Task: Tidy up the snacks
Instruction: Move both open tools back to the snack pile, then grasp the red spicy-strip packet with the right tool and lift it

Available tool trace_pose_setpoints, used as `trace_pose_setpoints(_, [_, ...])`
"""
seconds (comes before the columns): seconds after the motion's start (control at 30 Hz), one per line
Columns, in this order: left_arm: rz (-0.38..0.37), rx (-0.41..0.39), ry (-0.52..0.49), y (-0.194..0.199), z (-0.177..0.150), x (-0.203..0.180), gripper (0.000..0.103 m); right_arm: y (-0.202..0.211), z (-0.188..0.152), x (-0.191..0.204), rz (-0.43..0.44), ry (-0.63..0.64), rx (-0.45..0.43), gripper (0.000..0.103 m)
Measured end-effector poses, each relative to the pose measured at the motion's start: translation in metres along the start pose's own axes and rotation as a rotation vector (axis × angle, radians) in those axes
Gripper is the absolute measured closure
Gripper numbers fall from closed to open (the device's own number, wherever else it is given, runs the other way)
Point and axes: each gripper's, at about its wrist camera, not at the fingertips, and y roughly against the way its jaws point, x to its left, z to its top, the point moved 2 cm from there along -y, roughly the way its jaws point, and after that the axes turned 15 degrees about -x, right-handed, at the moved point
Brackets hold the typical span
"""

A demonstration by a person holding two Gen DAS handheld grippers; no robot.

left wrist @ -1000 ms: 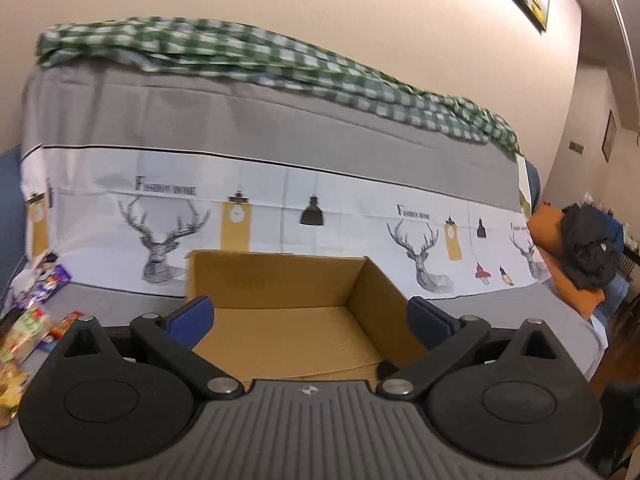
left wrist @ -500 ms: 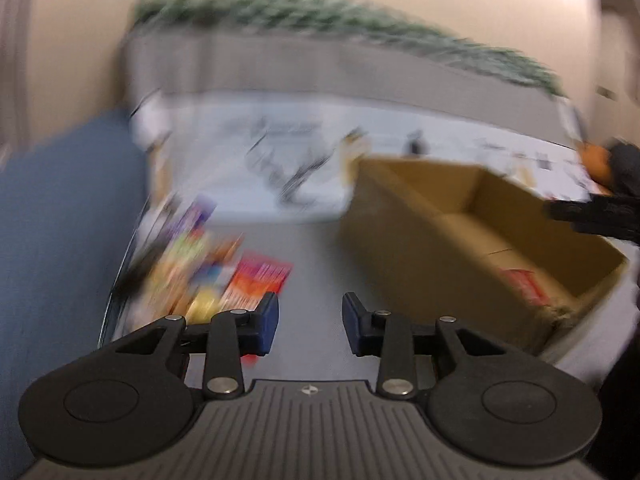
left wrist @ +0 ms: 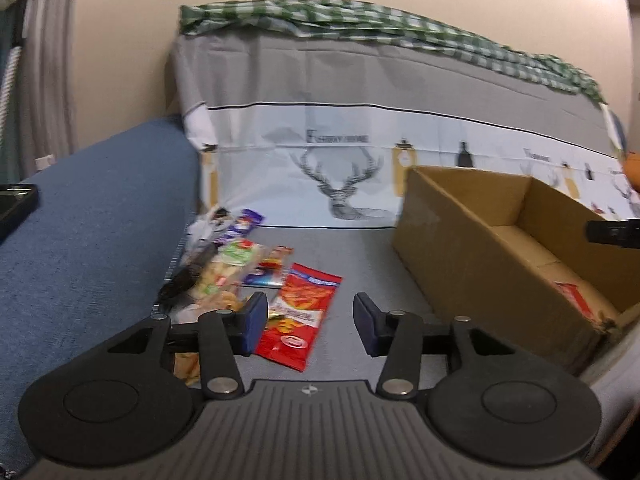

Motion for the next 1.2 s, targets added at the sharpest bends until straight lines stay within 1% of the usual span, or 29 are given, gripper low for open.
trace_pose_setpoints(0.07, [0.049,0.007,0.008,-0.003,0.000,0.005,0.046,0.004,0.003,0.005,0.015,0.014,-0.024,0.035])
trace_pose_setpoints(0.13, [0.105,0.027,0.014,-0.007,-0.001,0.011,0.044,0.010,0.006,0.011,0.049,0.019,-0.050,0.040])
trace_pose_setpoints(0.2, [0.150,0.049,0.019,-0.012,-0.002,0.016,0.044,0.013,0.008,0.017,0.094,0.027,-0.068,0.046])
trace_pose_setpoints(0.27, [0.191,0.058,0.014,-0.014,-0.003,0.020,0.044,0.013,0.012,0.026,0.145,0.029,-0.078,0.046])
trace_pose_setpoints(0.37, [0.233,0.066,0.004,-0.017,-0.004,0.022,0.043,0.007,0.023,0.046,0.227,-0.002,-0.046,0.047])
trace_pose_setpoints(0.43, [0.247,0.078,0.004,-0.019,-0.006,0.024,0.042,-0.001,0.031,0.065,0.282,-0.034,-0.014,0.047])
trace_pose_setpoints(0.53, [0.268,0.098,0.014,-0.024,-0.008,0.029,0.038,-0.025,0.036,0.102,0.356,-0.074,0.071,0.047])
trace_pose_setpoints(0.6, [0.277,0.106,0.032,-0.025,-0.009,0.033,0.038,-0.044,0.034,0.126,0.380,-0.095,0.134,0.046])
trace_pose_setpoints(0.67, [0.285,0.111,0.062,-0.025,-0.009,0.038,0.038,-0.067,0.026,0.151,0.389,-0.098,0.198,0.043])
trace_pose_setpoints(0.7, [0.282,0.107,0.078,-0.023,-0.009,0.041,0.038,-0.077,0.020,0.163,0.385,-0.090,0.225,0.038])
trace_pose_setpoints(0.73, [0.277,0.102,0.086,-0.022,-0.009,0.042,0.038,-0.087,0.014,0.172,0.373,-0.085,0.250,0.028])
trace_pose_setpoints(0.8, [0.271,0.096,0.081,-0.020,-0.008,0.041,0.038,-0.112,-0.004,0.189,0.327,-0.080,0.327,0.018])
trace_pose_setpoints(0.87, [0.268,0.093,0.083,-0.020,-0.008,0.040,0.038,-0.134,-0.023,0.200,0.287,-0.083,0.402,0.018])
trace_pose_setpoints(1.0, [0.253,0.087,0.095,-0.018,-0.008,0.041,0.038,-0.168,-0.056,0.221,0.243,-0.080,0.521,0.018])
trace_pose_setpoints(1.1, [0.241,0.078,0.110,-0.016,-0.008,0.044,0.038,-0.186,-0.072,0.236,0.218,-0.043,0.566,0.017])
trace_pose_setpoints(1.2, [0.227,0.073,0.135,-0.016,-0.007,0.047,0.038,-0.196,-0.080,0.245,0.207,-0.027,0.584,0.017])
